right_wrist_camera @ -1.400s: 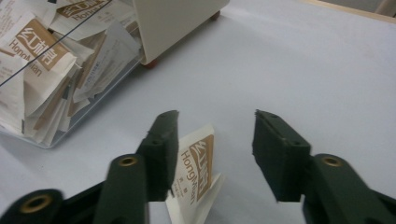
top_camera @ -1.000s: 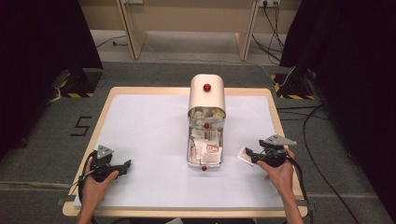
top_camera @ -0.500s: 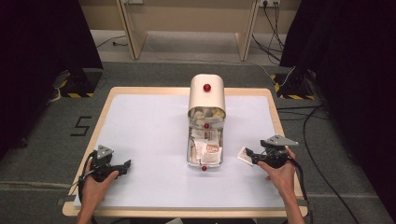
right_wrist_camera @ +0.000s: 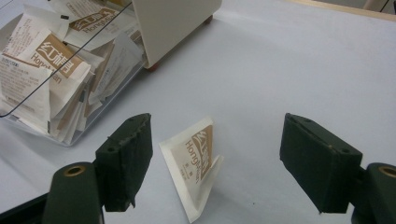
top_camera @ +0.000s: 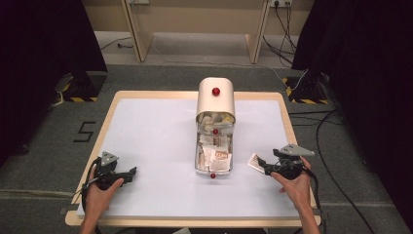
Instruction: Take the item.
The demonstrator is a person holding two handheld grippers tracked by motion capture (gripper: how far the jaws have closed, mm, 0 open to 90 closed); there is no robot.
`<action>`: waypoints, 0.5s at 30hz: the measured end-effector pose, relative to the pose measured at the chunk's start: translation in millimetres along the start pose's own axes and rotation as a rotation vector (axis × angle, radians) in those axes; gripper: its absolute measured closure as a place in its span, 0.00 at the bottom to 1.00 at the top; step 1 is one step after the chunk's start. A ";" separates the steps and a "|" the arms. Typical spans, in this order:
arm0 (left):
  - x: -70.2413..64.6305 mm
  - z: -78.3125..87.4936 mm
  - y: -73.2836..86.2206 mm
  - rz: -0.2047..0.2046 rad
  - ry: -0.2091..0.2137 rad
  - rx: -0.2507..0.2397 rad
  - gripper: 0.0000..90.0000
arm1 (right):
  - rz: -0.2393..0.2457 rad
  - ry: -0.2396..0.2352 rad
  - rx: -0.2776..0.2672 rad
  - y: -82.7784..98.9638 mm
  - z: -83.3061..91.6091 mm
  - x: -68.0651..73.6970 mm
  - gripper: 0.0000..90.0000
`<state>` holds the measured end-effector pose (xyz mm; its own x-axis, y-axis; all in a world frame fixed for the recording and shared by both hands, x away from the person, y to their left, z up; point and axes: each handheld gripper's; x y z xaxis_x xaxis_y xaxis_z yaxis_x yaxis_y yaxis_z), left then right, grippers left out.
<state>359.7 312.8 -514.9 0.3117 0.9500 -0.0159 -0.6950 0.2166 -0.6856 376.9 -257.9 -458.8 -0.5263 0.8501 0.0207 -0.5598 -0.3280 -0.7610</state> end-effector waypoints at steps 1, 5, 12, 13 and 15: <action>0.0 0.0 0.0 0.000 0.000 0.000 0.14 | -0.003 -0.002 0.000 0.5 1.0 0.9 0.29; 0.0 0.0 0.0 0.000 0.000 0.000 0.14 | 0.003 -0.004 0.004 2.0 2.6 2.2 0.29; 0.0 0.0 0.0 0.000 0.000 0.000 0.14 | 0.005 -0.008 0.009 8.9 6.9 4.7 0.29; 0.0 0.0 0.0 0.000 0.000 0.000 0.14 | 0.000 -0.009 0.010 10.1 7.8 4.7 0.29; 0.0 0.0 0.0 0.000 0.000 0.000 0.14 | -0.003 -0.009 0.009 12.7 9.7 4.4 0.29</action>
<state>359.7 312.9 -514.8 0.3121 0.9499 -0.0157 -0.6950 0.2170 -0.6855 361.2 -262.4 -462.2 -0.5305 0.8472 0.0288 -0.5671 -0.3295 -0.7549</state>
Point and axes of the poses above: each handheld gripper's, and its own axes: z roughly backward along the jaws, y roughly out of its underside, x roughly to its left, and after that the axes turned 6 degrees about x, right-handed
